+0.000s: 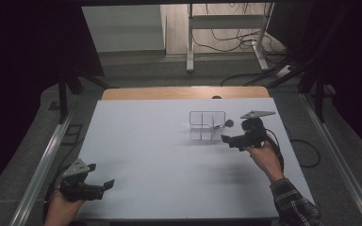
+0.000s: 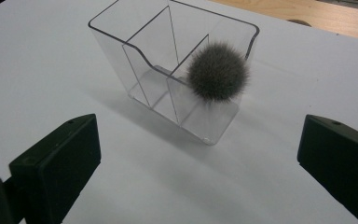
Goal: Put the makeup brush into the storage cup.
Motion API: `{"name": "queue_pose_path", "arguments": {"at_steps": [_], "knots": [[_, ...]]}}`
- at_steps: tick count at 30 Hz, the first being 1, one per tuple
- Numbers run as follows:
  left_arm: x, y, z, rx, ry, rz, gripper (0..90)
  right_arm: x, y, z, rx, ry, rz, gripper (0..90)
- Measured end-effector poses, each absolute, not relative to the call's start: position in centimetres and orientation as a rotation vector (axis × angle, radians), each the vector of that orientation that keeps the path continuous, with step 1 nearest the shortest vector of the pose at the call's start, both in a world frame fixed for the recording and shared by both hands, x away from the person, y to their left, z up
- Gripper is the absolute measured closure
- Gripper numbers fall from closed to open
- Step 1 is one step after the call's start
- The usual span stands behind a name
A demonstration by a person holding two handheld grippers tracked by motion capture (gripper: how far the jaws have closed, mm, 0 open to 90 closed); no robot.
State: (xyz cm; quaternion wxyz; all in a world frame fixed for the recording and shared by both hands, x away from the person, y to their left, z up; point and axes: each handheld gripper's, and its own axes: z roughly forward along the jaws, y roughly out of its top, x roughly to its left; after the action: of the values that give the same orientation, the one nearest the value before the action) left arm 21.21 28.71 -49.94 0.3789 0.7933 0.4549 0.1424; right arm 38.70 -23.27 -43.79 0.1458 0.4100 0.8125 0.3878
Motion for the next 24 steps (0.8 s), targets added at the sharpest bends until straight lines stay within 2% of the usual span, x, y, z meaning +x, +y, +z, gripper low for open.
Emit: {"name": "queue_pose_path", "arguments": {"at_steps": [24], "knots": [[21.2, 28.7, -49.9, 2.026, 1.165, 0.362, 4.0, 36.6, -23.6, -44.8, 1.128, 2.368, 1.09, 0.4]]}}
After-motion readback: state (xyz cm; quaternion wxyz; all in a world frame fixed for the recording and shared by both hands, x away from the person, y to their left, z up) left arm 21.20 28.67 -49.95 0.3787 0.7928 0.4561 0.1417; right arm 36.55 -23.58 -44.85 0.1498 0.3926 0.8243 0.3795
